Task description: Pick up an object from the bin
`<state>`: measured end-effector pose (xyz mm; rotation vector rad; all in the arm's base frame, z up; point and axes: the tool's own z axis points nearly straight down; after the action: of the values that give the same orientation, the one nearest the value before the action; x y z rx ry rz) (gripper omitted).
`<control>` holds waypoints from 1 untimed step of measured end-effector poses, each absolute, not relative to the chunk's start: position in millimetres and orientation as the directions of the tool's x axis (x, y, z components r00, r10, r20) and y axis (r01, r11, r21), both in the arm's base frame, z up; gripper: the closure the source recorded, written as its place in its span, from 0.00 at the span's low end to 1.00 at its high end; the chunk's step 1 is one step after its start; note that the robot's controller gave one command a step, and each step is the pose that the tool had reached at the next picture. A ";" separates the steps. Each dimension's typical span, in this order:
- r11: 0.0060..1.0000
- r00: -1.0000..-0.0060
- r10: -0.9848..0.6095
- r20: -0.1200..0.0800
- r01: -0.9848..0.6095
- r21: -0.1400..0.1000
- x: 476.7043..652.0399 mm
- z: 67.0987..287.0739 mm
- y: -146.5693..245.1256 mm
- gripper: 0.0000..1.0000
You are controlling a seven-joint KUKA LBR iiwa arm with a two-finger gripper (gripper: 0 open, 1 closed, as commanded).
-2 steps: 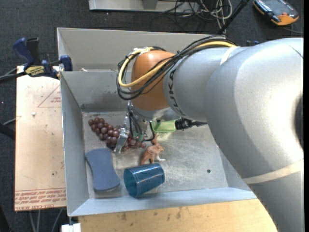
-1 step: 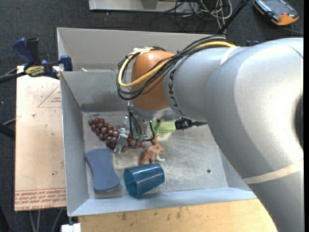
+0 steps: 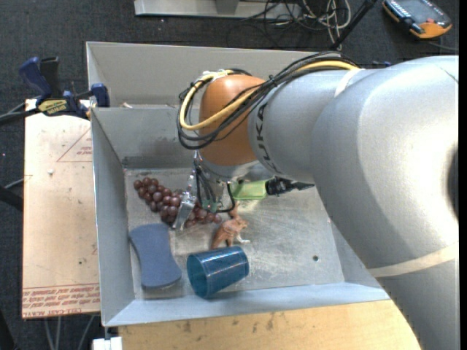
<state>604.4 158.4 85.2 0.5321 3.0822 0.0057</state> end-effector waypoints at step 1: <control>0.942 -0.942 0.335 -0.012 0.335 0.005 603.7 94.5 158.2 1.00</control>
Offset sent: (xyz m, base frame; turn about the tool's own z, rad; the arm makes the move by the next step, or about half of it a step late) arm 0.0000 0.0001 0.0823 0.0000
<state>603.7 158.2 94.5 0.5327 3.0835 0.0052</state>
